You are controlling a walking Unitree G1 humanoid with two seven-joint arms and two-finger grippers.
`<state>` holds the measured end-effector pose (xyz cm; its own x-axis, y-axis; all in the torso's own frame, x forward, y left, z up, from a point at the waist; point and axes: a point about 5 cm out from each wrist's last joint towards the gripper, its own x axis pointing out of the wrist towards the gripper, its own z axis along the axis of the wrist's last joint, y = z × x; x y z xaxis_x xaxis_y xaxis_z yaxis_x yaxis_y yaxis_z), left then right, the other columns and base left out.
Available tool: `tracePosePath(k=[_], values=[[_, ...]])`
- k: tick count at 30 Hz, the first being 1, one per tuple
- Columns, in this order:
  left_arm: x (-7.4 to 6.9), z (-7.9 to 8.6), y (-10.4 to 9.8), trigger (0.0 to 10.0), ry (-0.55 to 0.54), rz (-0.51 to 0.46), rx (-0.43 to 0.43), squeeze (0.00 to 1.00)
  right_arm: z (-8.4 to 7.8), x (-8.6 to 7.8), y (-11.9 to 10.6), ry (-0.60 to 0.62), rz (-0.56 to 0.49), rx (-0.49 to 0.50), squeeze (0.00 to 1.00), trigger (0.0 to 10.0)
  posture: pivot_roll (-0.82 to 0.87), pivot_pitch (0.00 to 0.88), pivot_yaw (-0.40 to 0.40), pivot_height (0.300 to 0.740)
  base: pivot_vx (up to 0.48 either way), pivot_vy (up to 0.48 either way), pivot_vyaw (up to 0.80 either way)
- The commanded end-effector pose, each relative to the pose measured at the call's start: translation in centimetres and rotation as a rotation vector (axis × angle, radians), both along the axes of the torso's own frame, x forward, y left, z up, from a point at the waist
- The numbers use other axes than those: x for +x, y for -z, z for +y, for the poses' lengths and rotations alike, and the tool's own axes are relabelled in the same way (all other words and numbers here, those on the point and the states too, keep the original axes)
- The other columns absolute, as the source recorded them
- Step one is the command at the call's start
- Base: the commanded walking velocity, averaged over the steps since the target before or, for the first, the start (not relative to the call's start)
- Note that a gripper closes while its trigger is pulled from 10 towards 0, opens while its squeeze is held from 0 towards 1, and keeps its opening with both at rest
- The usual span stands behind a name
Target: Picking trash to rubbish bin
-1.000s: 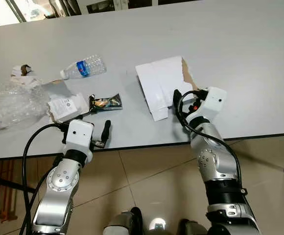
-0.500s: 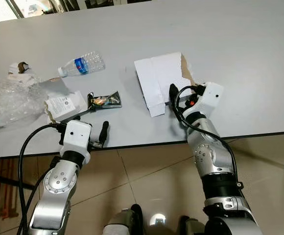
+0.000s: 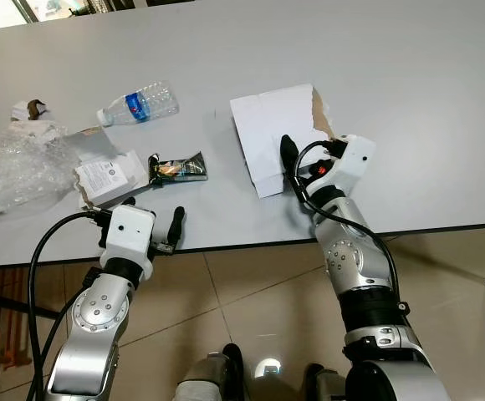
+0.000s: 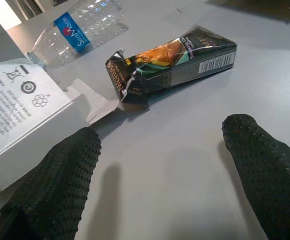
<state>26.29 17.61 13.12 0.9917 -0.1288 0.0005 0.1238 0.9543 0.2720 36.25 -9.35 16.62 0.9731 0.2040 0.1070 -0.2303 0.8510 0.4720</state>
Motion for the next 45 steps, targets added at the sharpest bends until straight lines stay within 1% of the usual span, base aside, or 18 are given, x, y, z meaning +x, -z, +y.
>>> tracePosePath(k=[1, 7, 13, 17, 18, 20, 21, 24, 29, 45], values=[[-0.4, 0.6, 0.2, 10.0, -0.024, 0.014, 0.016, 0.00, 1.5, 0.0, -0.2, -0.047, -0.004, 0.043, 0.00, 10.0, 0.21, 0.269, 0.120, 0.740, 0.000, 0.000, 0.00], [-0.5, 0.6, 0.2, 10.0, -0.024, 0.016, 0.016, 0.00, 2.0, 0.3, -0.7, -0.073, -0.028, 0.051, 0.00, 10.0, 0.21, 0.271, 0.121, 0.740, 0.000, 0.000, 0.00], [-0.5, 0.6, 0.2, 10.0, -0.029, 0.017, 0.020, 0.00, 2.4, 0.7, -1.7, -0.120, -0.087, 0.056, 0.00, 10.0, 0.22, 0.267, 0.118, 0.740, 0.000, 0.000, 0.00], [-0.6, 0.7, 0.2, 10.0, -0.034, 0.018, 0.022, 0.00, 2.1, 1.0, -2.0, -0.119, -0.110, 0.060, 0.00, 10.0, 0.23, 0.269, 0.115, 0.740, 0.000, 0.000, 0.00], [-0.7, 0.7, 0.3, 10.0, -0.035, 0.018, 0.022, 0.00, 2.0, 1.1, -2.1, -0.116, -0.116, 0.060, 0.00, 9.0, 0.23, 0.269, 0.115, 0.740, 0.000, 0.000, 0.00], [-0.7, 0.7, 0.3, 10.0, -0.036, 0.019, 0.022, 0.00, 2.0, 1.2, -2.2, -0.115, -0.120, 0.061, 0.00, 9.0, 0.23, 0.269, 0.115, 0.740, 0.000, 0.000, 0.00], [-0.8, 0.8, 0.3, 10.0, -0.039, 0.021, 0.023, 0.00, 1.6, 1.4, -2.4, -0.098, -0.132, 0.050, 0.00, 0.0, 0.23, 0.272, 0.116, 0.740, 0.000, 0.000, 0.00], [-0.9, 0.8, 0.4, 10.0, -0.039, 0.023, 0.024, 0.00, 1.1, 1.6, -2.7, -0.071, -0.147, 0.030, 0.00, 0.0, 0.23, 0.272, 0.117, 0.740, 0.000, 0.000, 0.00], [-0.8, 0.7, 0.4, 10.0, -0.036, 0.025, 0.024, 0.00, 0.8, 1.7, -2.6, -0.058, -0.151, 0.028, 0.00, 0.0, 0.23, 0.270, 0.120, 0.740, 0.000, 0.000, 0.00], [-0.6, 0.6, 0.3, 10.0, -0.031, 0.021, 0.026, 0.00, 0.5, 1.9, -2.5, -0.031, -0.160, 0.011, 0.00, 0.0, 0.23, 0.265, 0.123, 0.740, 0.000, 0.000, 0.00]])
